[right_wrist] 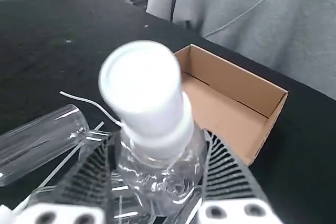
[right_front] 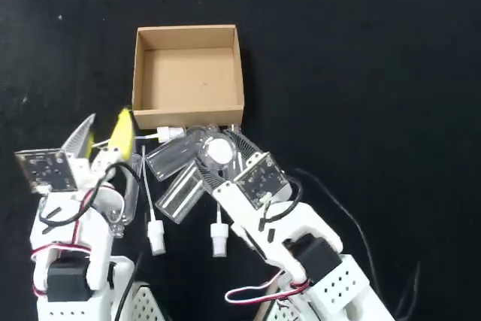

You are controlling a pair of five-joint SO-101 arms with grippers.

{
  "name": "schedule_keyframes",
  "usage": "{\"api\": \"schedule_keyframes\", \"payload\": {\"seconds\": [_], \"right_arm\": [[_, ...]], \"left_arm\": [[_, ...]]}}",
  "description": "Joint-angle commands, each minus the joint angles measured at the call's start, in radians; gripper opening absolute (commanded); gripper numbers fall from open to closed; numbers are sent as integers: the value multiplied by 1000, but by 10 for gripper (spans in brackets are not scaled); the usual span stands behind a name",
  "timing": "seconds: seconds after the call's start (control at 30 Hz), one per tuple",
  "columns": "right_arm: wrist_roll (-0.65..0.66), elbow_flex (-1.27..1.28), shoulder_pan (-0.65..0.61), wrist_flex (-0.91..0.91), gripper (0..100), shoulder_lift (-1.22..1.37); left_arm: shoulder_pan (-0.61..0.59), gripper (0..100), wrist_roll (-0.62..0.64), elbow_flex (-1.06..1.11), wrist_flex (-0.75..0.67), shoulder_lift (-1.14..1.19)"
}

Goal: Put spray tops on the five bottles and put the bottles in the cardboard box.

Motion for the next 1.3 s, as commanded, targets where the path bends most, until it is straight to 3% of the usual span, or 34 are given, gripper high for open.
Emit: {"api": "schedule_keyframes", "payload": {"seconds": [0.0,0.23,0.8,1.0,1.27], "right_arm": [[-3,-21,26,2,50,-19],[-3,-10,28,2,50,-19],[-3,-4,120,3,50,-19],[-3,-4,120,3,50,-19],[-2,-8,121,3,50,-19]], "left_arm": [[-85,166,9,-30,51,-6],[-136,166,9,-18,120,-6],[-137,163,18,199,120,-6],[-193,26,11,203,120,-8],[-196,29,9,228,120,-8]]}}
